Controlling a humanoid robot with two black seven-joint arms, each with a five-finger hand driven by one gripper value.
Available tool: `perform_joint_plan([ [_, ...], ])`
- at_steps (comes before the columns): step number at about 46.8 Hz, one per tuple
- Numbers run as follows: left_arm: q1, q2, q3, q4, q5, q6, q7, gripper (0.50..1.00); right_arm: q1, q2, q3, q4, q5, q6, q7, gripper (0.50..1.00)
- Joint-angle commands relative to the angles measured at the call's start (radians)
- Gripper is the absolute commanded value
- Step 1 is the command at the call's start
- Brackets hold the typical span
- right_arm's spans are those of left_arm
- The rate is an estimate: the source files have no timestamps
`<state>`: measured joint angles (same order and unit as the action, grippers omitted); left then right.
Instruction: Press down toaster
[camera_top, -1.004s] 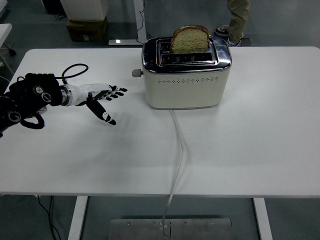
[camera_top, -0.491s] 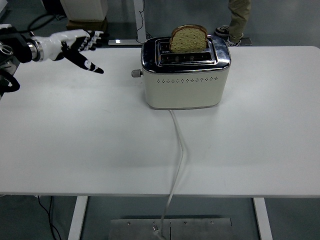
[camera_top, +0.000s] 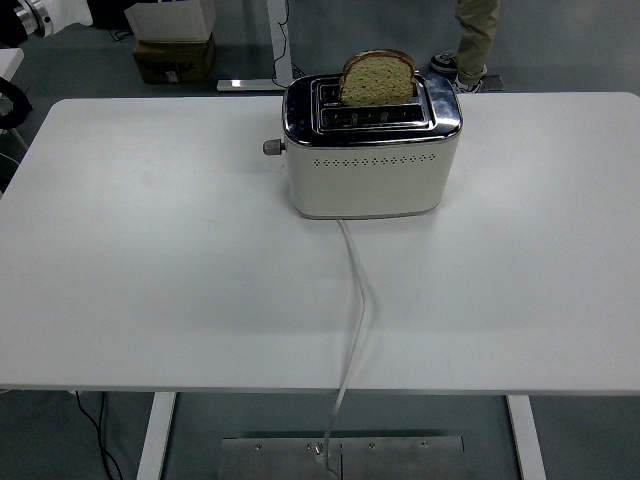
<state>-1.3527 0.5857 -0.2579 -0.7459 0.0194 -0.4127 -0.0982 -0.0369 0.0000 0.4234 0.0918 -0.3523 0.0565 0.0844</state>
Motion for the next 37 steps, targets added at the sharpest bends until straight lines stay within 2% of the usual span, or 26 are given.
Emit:
perform_joint_plan([
  [1, 0.035, 0.000, -0.033, 0.008, -0.061, 0.000, 0.000, 1.000, 0.000, 0.000, 0.000, 0.000, -0.001, 0.000, 0.000, 1.000],
  [6, 0.095, -0.001, -0.095, 0.036, -0.104, 0.000, -0.006, 1.000, 0.002, 0.000, 0.000, 0.000, -0.001, 0.000, 0.002, 1.000],
  [14, 0.214, -0.010, -0.216, 0.080, -0.127, 0.003, -0.047, 1.000, 0.003, 0.000, 0.000, 0.000, 0.001, 0.000, 0.000, 1.000],
  [22, 0.334, -0.015, -0.288, 0.088, -0.162, 0.015, -0.049, 1.000, 0.005, 0.000, 0.000, 0.000, 0.001, -0.001, 0.000, 0.998],
  [28, 0.379, -0.036, -0.288, 0.089, -0.162, 0.026, -0.049, 1.000, 0.005, 0.000, 0.000, 0.000, 0.001, 0.000, 0.000, 1.000],
  [37, 0.392, -0.036, -0.288, 0.089, -0.156, 0.026, -0.051, 1.000, 0.005, 0.000, 0.000, 0.000, 0.001, 0.000, 0.003, 1.000],
])
